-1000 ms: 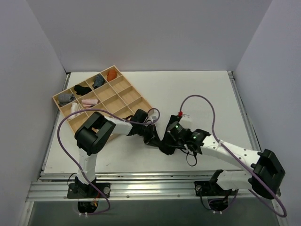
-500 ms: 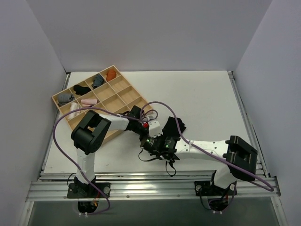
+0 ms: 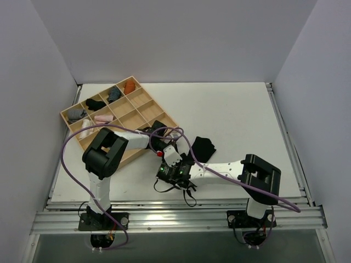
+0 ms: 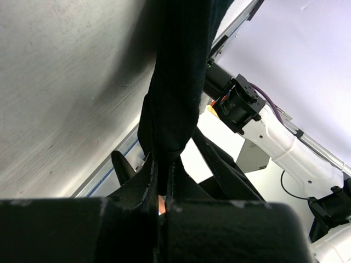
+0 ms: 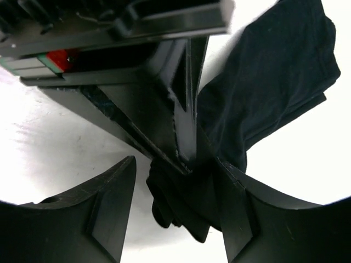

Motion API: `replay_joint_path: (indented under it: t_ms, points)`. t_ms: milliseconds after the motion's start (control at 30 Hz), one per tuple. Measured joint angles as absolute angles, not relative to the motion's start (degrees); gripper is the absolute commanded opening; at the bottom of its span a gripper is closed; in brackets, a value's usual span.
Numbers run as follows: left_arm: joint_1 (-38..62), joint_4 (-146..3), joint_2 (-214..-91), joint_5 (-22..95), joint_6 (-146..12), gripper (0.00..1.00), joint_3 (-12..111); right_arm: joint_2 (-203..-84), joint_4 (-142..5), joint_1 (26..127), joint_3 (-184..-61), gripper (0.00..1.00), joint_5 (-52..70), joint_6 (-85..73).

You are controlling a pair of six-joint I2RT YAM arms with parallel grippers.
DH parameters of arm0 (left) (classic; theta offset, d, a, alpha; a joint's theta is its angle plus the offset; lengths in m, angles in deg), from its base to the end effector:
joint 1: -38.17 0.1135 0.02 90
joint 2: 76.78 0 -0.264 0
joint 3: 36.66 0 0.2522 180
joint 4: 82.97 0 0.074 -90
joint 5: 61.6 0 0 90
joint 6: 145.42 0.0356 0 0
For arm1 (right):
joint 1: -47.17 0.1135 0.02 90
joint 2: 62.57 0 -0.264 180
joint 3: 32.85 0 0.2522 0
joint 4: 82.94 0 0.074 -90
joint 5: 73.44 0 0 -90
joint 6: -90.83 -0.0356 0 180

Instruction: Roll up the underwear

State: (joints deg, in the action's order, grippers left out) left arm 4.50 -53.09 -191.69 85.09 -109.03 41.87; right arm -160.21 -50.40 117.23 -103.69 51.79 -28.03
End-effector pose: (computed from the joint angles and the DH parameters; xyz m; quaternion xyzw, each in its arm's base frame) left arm 0.2930 -0.2309 0.1177 0.0529 -0.8652 0.4612 0.1896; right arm 0.1328 0.3058 0.1728 -0.2485 0.8886 0.0018 0.3856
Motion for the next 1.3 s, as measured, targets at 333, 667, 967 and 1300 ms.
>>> replay_joint_path:
  t_ms: [333,667,967,1300]
  points:
    - [5.3,-49.7,-191.8,86.4,-107.9,0.02,43.1,-166.3,-44.5,117.7,-107.5,0.40,56.9,-31.9]
    - [5.6,-47.7,-192.4,86.9,-106.1,0.02,43.9,-166.4,-41.0,121.6,-107.6,0.31,57.7,-35.3]
    - [5.9,-46.7,-193.1,87.1,-105.7,0.02,43.9,-166.5,-39.5,123.0,-107.9,0.02,57.6,-36.5]
    - [5.9,-49.8,-193.0,87.4,-107.6,0.36,42.3,-162.3,-46.0,118.7,-104.8,0.00,47.7,-32.6]
